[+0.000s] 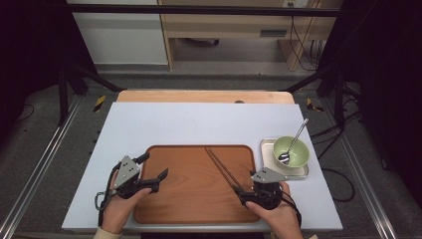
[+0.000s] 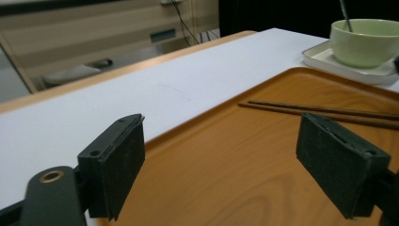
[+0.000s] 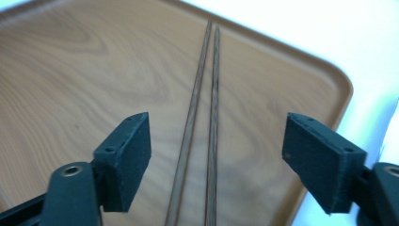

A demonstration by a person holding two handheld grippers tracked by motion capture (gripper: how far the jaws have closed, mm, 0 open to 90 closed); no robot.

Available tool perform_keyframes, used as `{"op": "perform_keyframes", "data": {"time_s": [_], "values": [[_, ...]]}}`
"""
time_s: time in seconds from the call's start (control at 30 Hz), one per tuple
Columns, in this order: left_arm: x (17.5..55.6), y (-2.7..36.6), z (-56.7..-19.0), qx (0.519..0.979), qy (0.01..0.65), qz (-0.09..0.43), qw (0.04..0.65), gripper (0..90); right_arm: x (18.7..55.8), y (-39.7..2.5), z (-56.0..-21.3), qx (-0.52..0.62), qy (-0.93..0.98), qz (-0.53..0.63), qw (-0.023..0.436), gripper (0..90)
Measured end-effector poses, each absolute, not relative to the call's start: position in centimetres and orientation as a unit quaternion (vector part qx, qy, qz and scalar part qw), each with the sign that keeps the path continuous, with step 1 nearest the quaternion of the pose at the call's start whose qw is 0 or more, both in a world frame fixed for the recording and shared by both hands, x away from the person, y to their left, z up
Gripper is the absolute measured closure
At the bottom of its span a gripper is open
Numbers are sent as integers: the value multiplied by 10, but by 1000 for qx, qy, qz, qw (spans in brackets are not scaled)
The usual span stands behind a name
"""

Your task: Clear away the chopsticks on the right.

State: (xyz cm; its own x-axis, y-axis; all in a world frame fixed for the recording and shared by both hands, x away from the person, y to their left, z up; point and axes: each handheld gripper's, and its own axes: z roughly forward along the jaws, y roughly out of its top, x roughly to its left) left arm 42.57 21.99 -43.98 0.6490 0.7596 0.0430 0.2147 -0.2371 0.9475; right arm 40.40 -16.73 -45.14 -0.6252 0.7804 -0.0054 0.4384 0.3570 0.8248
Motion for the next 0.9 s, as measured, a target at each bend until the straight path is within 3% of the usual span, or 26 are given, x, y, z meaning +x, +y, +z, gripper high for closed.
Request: {"op": "perform_keyframes", "data": {"time_s": [0.3, 0.5, 0.7, 0.9], "values": [[437, 193, -433, 773, 320, 244, 491, 278, 413, -172, -449, 380, 785, 443, 209, 116], [445, 167, -433, 800, 301, 223, 469, 339, 408, -177, -441, 361, 776, 466, 226, 104], [453, 144, -436, 820, 290, 204, 449, 483, 403, -191, -432, 361, 756, 488, 243, 180], [459, 122, -440, 834, 277, 183, 440, 650, 396, -207, -431, 368, 735, 502, 269, 151]]}}
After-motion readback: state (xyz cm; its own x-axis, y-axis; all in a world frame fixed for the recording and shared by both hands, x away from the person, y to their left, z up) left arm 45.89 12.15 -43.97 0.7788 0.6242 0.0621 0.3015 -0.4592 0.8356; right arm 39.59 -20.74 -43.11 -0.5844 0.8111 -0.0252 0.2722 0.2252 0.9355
